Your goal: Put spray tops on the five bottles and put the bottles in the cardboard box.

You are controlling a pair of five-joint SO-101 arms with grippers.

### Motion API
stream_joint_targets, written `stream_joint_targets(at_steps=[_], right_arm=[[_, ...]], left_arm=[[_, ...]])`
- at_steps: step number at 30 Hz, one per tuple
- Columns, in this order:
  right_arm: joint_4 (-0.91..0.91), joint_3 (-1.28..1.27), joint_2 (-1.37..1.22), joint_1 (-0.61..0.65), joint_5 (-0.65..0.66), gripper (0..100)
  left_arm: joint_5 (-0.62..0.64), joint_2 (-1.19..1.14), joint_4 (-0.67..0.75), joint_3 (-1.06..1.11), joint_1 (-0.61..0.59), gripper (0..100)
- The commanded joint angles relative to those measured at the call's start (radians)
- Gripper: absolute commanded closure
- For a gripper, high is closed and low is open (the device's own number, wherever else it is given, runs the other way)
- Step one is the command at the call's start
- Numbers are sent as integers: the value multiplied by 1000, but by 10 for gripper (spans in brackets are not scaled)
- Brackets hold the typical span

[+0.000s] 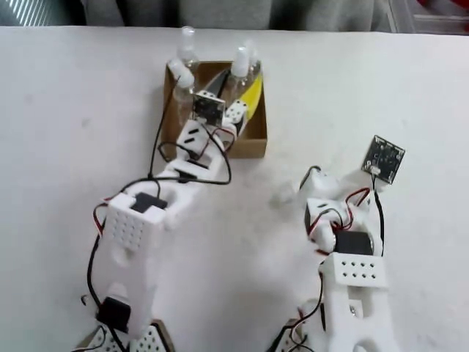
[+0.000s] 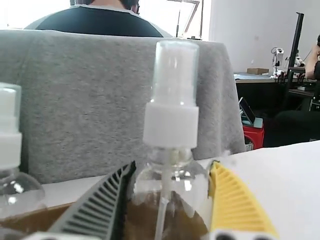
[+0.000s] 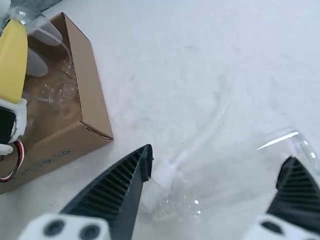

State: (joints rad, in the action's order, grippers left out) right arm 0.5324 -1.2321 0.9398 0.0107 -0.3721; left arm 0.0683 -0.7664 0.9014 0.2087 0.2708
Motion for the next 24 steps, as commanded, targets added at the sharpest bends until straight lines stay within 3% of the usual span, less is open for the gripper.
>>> stream_joint_targets(at_steps=[1,24], right_arm=[[-1,5,13,-10,11,638],[-1,5,13,-13,11,638]], left_arm=[[-8,18,-23,-60,8,950],[-46,-33,-69,-52,13,941]])
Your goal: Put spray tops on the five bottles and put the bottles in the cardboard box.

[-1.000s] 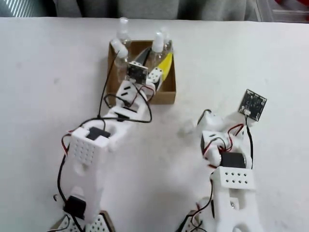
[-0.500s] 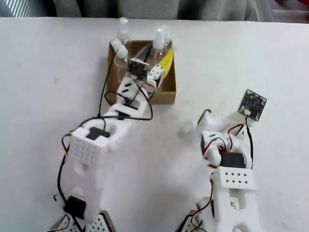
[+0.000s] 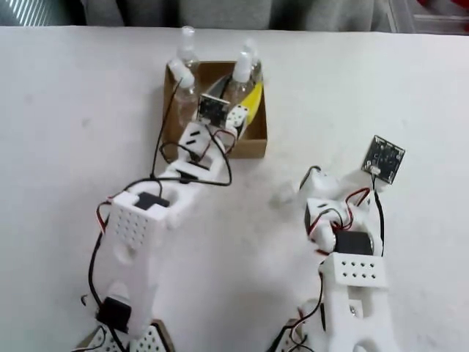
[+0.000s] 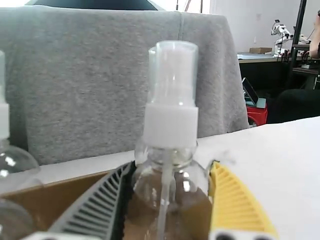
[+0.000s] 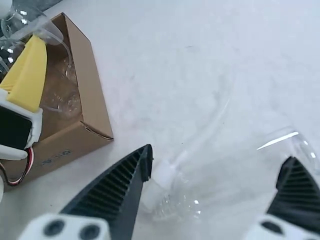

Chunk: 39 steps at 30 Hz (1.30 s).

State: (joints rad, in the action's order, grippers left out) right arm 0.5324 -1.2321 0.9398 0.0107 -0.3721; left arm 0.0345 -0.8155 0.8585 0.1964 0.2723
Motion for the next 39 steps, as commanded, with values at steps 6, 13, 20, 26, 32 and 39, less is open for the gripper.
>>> stream_joint_targets(at_steps=[6,13,20,26,32,39], right_arm=[[-1,5,13,-13,11,638],[-1,5,13,-12,11,639],[-1,5,13,-12,11,639],[-1,5,13,-12,11,639],[-1,5,12,-12,11,639],[-1,5,12,-10,11,639]], left_arm=[[-6,16,-71,-40,12,863],[-6,28,-78,-37,5,861],[-6,154,-158,77,4,786],[-6,154,-180,83,4,760],[-6,163,-180,86,2,758],[-6,165,-181,86,-19,758]])
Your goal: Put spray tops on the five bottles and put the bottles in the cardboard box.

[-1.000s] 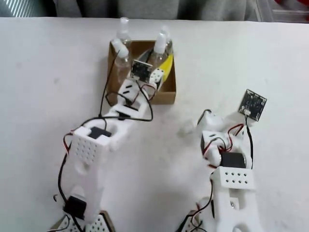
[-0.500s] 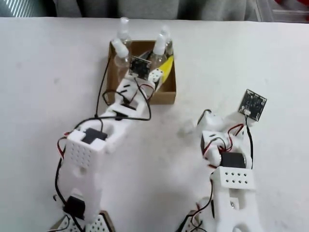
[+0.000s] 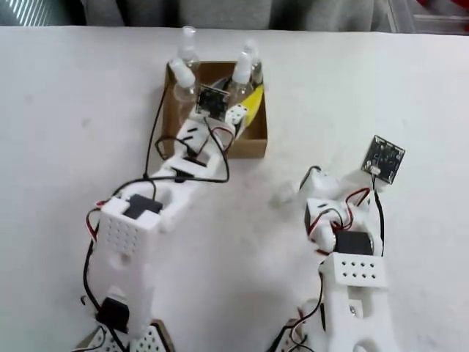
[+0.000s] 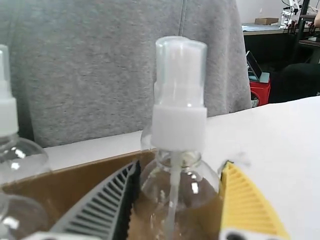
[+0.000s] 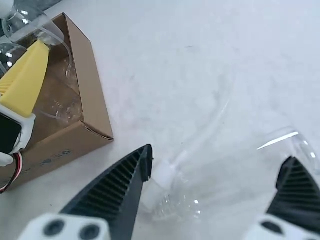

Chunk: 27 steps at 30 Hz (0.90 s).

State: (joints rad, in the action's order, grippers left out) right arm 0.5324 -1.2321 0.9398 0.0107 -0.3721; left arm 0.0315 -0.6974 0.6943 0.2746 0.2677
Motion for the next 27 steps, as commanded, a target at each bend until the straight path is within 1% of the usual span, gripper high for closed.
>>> stream_joint_targets(at_steps=[1,4,7,10,15,27], right_arm=[[-1,5,12,-10,11,639],[-1,5,12,-10,11,639],[-1,5,12,-10,11,639],[-1,5,12,-10,11,639],[-1,5,12,-10,11,639],[-1,5,12,-10,11,639]], left_arm=[[-3,47,-17,8,-16,758],[-3,48,-17,8,-19,753],[-3,48,-26,8,-19,692],[-3,65,-101,2,-21,656],[-3,117,-137,23,-38,652],[-3,174,-137,57,-45,652]])
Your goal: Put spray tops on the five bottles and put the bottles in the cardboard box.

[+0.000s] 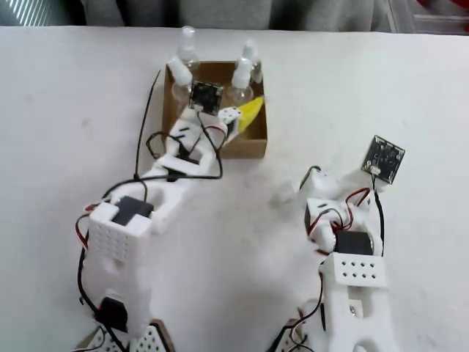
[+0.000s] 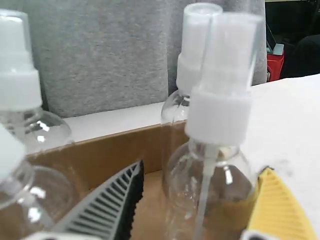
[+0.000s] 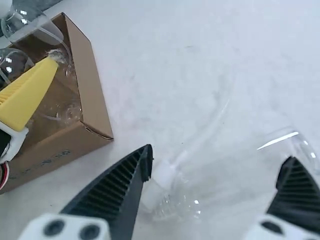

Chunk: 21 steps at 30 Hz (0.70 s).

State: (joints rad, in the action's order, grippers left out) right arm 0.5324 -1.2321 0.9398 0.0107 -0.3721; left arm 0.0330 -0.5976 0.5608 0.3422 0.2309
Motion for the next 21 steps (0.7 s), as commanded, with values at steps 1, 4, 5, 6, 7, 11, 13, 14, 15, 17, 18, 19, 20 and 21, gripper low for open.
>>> stream_joint_targets(at_steps=[1,4,5,6,7,11,13,14,15,17,18,19,20,21], right_arm=[[-1,5,12,-10,11,639],[-1,5,12,-10,11,639],[-1,5,12,-10,11,639],[-2,5,12,-10,11,639],[-2,5,12,-10,11,639],[-2,5,12,-10,11,639],[-2,5,12,-10,11,639],[-2,5,12,-10,11,639],[-2,5,12,-10,11,639],[-2,5,12,-10,11,639],[-2,5,12,-10,11,639],[-2,5,12,-10,11,639],[-2,5,12,-10,11,639],[-13,3,12,-10,11,639]], left_arm=[[-5,76,-3,-11,-8,652],[-5,76,-3,-11,-7,653],[-5,76,-3,-11,-7,653],[-5,77,-3,-11,-7,653],[-5,77,-3,-11,-5,653],[-11,79,-3,-11,8,653],[-12,79,-3,-12,19,651],[-12,79,-3,-14,19,651],[-12,79,-3,-18,19,651],[-12,84,-3,-20,18,653],[-12,97,-3,-20,15,653],[-11,117,-5,-12,13,653],[-8,139,-6,-9,13,653],[-8,163,-25,-2,12,653]])
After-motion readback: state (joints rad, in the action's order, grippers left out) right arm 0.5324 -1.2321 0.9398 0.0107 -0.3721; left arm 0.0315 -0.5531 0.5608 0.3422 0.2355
